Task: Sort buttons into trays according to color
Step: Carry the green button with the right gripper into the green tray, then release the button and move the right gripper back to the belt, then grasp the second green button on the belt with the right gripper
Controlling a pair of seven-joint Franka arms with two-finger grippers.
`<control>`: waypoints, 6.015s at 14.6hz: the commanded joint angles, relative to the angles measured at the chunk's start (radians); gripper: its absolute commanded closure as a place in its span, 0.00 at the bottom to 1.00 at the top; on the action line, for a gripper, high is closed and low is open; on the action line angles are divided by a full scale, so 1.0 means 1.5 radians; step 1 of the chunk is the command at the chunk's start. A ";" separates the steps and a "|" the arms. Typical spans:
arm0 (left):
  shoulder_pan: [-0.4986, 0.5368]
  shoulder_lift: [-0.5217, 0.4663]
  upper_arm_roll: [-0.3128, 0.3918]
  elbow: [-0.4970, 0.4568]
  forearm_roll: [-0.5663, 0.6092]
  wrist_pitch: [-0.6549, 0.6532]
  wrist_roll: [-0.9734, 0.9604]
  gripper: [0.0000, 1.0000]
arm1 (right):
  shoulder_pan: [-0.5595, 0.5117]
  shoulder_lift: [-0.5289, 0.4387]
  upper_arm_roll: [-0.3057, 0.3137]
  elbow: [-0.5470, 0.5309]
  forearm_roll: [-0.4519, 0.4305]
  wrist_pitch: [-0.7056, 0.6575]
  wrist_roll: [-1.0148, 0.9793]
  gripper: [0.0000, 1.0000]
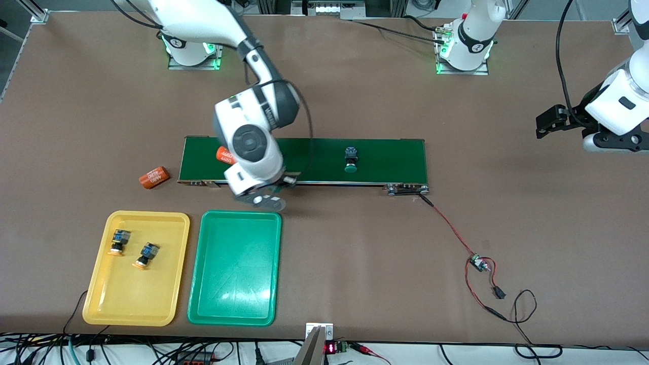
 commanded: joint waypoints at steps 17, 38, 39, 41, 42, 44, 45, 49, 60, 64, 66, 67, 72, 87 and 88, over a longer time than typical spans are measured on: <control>-0.002 -0.002 -0.002 0.010 0.012 -0.014 0.009 0.00 | -0.149 0.187 -0.029 0.139 0.001 0.233 -0.253 1.00; -0.002 -0.001 -0.002 0.010 0.012 -0.012 0.012 0.00 | -0.063 0.072 -0.029 0.089 0.007 0.000 -0.247 0.00; -0.002 -0.001 -0.002 0.010 0.012 -0.012 0.012 0.00 | -0.051 0.051 -0.028 0.074 0.007 -0.014 -0.217 0.00; -0.002 -0.001 -0.002 0.010 0.012 -0.012 0.011 0.00 | -0.016 0.019 -0.027 0.045 0.009 -0.036 -0.166 0.00; -0.002 -0.001 -0.002 0.010 0.012 -0.012 0.011 0.00 | 0.005 0.012 -0.027 0.036 0.009 -0.036 -0.132 0.00; -0.002 -0.001 -0.002 0.010 0.012 -0.012 0.011 0.00 | 0.049 0.011 -0.027 0.029 0.009 -0.036 -0.040 0.00; -0.002 -0.001 -0.002 0.010 0.012 -0.012 0.012 0.00 | 0.071 0.013 -0.027 0.020 0.009 -0.035 0.013 0.00; -0.002 -0.001 -0.002 0.010 0.012 -0.012 0.012 0.00 | 0.126 0.008 -0.027 0.000 0.009 -0.071 0.109 0.00; -0.001 -0.001 -0.005 0.010 0.012 -0.013 0.016 0.00 | 0.181 -0.027 -0.029 -0.120 -0.001 -0.065 0.061 0.34; 0.000 -0.002 -0.005 0.010 0.011 -0.015 0.016 0.00 | 0.175 -0.040 -0.031 -0.127 0.001 -0.069 0.057 0.85; 0.000 -0.003 -0.005 0.010 0.011 -0.016 0.016 0.00 | 0.169 -0.041 -0.032 -0.124 -0.002 -0.065 0.054 0.87; 0.000 -0.003 -0.005 0.010 0.011 -0.015 0.016 0.00 | 0.164 -0.040 -0.031 -0.124 -0.002 -0.065 0.041 0.90; 0.002 -0.002 -0.004 0.010 0.011 -0.015 0.016 0.00 | 0.162 -0.038 -0.031 -0.125 -0.001 -0.063 0.035 0.92; 0.002 -0.002 -0.005 0.011 0.012 -0.012 0.016 0.00 | 0.098 -0.040 -0.042 -0.098 -0.003 -0.063 -0.053 0.90; 0.002 -0.002 -0.005 0.011 0.012 -0.013 0.016 0.00 | 0.091 -0.044 -0.054 -0.099 -0.004 -0.065 -0.080 0.89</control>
